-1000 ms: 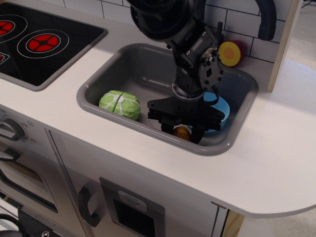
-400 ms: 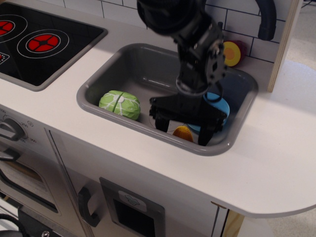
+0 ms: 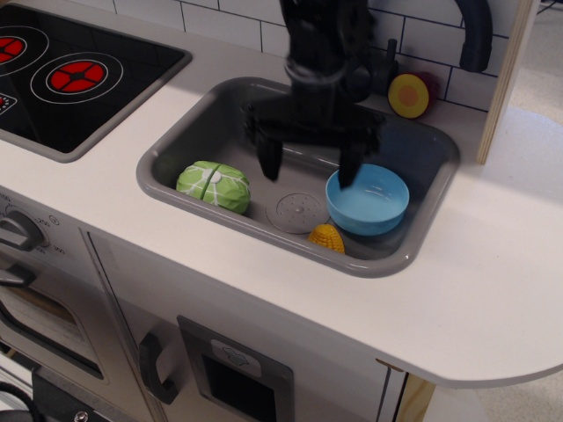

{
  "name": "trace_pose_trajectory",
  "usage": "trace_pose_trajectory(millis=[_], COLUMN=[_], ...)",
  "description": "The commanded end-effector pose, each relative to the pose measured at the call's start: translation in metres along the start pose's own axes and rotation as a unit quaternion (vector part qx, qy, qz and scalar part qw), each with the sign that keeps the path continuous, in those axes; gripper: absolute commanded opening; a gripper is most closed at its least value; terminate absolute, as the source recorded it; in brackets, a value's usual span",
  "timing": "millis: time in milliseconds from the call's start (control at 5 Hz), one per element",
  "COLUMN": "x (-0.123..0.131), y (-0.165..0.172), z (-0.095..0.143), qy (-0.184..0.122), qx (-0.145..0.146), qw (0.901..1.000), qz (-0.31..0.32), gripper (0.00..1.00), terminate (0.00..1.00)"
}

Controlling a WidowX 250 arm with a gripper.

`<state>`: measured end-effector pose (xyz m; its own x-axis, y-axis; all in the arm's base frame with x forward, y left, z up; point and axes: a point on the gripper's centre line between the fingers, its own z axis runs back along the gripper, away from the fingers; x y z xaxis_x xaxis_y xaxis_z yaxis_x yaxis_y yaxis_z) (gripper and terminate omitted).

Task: Take corn out of bowl sink

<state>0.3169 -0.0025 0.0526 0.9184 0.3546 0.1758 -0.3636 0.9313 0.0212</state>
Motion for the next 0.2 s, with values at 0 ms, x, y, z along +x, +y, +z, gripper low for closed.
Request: trace_pose_trajectory(millis=[0], x=[0.0113], y=[0.0003], z=[0.0191], qy=[-0.029], qx=[-0.013], qw=[0.9995], qz=[0.004], gripper=[1.0], terminate=[1.0])
